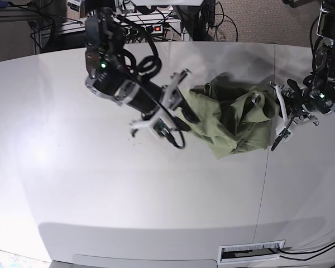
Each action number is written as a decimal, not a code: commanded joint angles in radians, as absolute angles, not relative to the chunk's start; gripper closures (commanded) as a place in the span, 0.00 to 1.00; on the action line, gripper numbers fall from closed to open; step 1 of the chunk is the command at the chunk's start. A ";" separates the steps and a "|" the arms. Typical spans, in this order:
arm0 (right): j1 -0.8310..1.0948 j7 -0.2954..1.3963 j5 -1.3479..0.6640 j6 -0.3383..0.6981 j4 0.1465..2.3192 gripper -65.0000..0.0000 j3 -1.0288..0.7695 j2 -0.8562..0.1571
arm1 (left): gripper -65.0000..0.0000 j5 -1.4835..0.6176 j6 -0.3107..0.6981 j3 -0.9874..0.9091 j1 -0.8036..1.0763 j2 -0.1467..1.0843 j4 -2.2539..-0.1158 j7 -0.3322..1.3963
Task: Fold the T-shirt properly
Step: 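Press the folded bundle with the right gripper and release, then grasp the bundle edge with the right gripper and fold it over, then release the shirt and lift both grippers away from the bundle, then lower both grippers onto the green bundle and grasp its edges, then pull the bundle edges with both grippers to square the folded shirt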
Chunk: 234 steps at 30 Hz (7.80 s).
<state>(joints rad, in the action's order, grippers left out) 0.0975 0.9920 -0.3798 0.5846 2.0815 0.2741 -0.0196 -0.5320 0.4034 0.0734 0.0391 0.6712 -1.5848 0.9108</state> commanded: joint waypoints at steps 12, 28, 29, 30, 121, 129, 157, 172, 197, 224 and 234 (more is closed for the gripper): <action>0.113 0.812 -0.357 0.590 1.898 0.75 0.221 -0.094 | 0.71 -0.547 0.416 0.080 0.042 0.670 -1.588 0.908; -0.085 0.728 -0.346 0.591 1.559 0.75 0.256 -0.023 | 0.71 -0.547 0.416 0.080 0.042 0.670 -1.588 0.908; -0.101 0.729 -0.342 0.591 1.542 0.75 0.265 -0.017 | 0.71 -0.547 0.416 0.080 0.042 0.670 -1.588 0.908; -0.114 0.729 -0.339 0.591 1.528 0.75 0.275 -0.010 | 0.71 -0.547 0.416 0.080 0.042 0.670 -1.588 0.908; -0.283 0.808 -0.197 0.662 1.667 0.75 0.565 0.136 | 0.72 0.343 -0.181 0.080 0.041 0.688 -1.812 0.960; -0.283 0.765 -0.112 0.663 1.574 1.00 0.472 0.136 | 0.72 -0.031 -0.183 0.080 0.042 0.731 -1.951 0.916; -0.488 0.514 -0.038 0.658 1.215 1.00 0.408 0.142 | 0.72 -0.328 -0.179 0.080 0.327 0.744 -2.356 0.873; -0.496 0.501 -0.060 0.658 1.215 1.00 0.569 0.142 | 1.00 -0.425 -0.107 0.080 0.337 0.634 -2.283 0.768; -0.477 0.554 -0.035 0.659 1.197 1.00 0.569 0.141 | 1.00 -0.268 -0.023 0.080 0.230 0.640 -1.881 0.566; -0.477 0.726 -0.168 0.661 1.099 1.00 0.567 0.141 | 1.00 -0.130 -0.060 0.080 0.000 0.691 -1.499 0.490; -0.480 0.646 -0.184 0.660 1.251 1.00 0.568 0.142 | 1.00 -0.207 -0.093 0.080 0.010 0.802 -1.693 0.720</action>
<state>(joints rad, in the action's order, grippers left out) -0.4507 0.6754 -0.1673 0.6559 1.2331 0.5716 0.1295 -0.2169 -0.0822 0.0902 0.0246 0.7807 -1.6775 0.7418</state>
